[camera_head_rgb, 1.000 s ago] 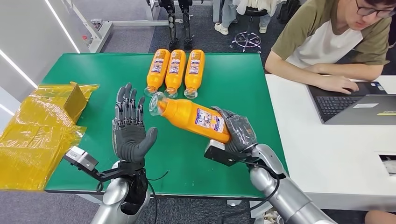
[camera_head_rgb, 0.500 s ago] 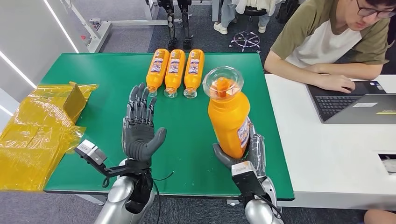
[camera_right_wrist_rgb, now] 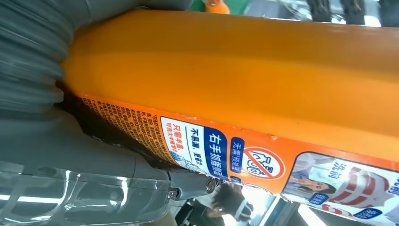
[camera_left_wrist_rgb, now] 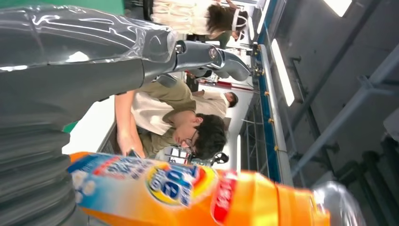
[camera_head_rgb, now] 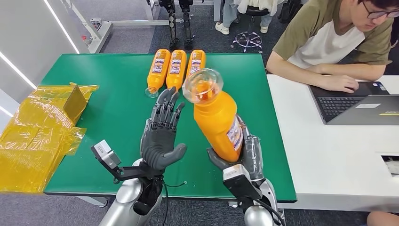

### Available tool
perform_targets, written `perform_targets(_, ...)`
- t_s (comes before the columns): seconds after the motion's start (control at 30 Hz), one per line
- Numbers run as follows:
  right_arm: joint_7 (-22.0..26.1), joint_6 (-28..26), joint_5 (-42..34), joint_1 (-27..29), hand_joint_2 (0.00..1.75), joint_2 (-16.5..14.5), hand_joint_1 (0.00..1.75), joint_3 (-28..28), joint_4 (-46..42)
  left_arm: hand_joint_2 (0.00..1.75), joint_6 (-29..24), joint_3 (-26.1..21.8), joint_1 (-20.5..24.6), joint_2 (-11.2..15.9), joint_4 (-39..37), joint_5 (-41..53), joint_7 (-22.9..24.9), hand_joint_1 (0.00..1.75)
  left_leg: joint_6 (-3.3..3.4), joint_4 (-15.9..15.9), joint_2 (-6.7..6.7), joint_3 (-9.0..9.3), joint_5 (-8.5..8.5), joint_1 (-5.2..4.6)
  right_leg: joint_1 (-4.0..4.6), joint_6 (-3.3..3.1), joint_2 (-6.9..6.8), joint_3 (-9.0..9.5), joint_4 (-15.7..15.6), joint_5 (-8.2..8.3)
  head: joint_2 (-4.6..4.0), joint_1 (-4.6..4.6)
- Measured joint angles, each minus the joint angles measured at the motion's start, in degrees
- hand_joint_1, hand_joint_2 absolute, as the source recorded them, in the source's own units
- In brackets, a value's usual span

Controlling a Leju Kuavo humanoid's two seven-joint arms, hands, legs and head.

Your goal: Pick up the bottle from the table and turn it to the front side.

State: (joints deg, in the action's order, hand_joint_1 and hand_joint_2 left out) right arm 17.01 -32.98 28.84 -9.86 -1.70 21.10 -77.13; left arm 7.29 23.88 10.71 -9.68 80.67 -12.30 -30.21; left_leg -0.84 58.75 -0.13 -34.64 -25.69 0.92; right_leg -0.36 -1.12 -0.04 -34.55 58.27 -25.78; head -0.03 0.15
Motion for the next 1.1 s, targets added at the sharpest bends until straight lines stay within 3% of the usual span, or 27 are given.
perform_targets(0.27,-5.9,7.7,7.8,-0.2,1.75,0.2,1.75,-0.7,0.0,1.75,0.6,0.1,0.5,0.0,-0.4,1.2,0.0,0.0,0.0,0.0,0.0,0.0,0.0,0.0,0.0,0.0,0.0,0.0,0.0,0.0,0.0,0.0)
perform_targets(0.43,-6.4,9.0,8.8,-0.3,1.75,0.4,1.75,-0.7,0.0,1.75,0.9,0.1,0.6,0.0,-0.5,1.4,0.0,0.0,0.0,0.0,0.0,0.0,0.0,0.0,0.0,0.0,0.0,0.0,0.0,0.0,-0.01,0.0)
perform_targets(0.8,-8.6,22.8,18.5,-1.0,1.75,2.3,1.75,1.3,-0.5,1.75,2.4,-0.3,1.2,0.2,-1.7,1.7,-0.7,0.0,0.0,0.0,0.0,-0.01,0.0,0.0,0.0,0.0,0.0,0.0,0.0,0.0,0.0,-0.01)
perform_targets(1.1,-10.4,28.0,23.4,-0.9,1.75,4.6,1.75,1.5,-0.7,1.75,2.7,-0.7,0.3,0.9,-2.0,2.5,-0.7,0.0,0.0,0.0,0.0,-0.01,0.0,0.0,0.0,0.0,0.01,-0.02,0.0,0.0,-0.01,0.0)
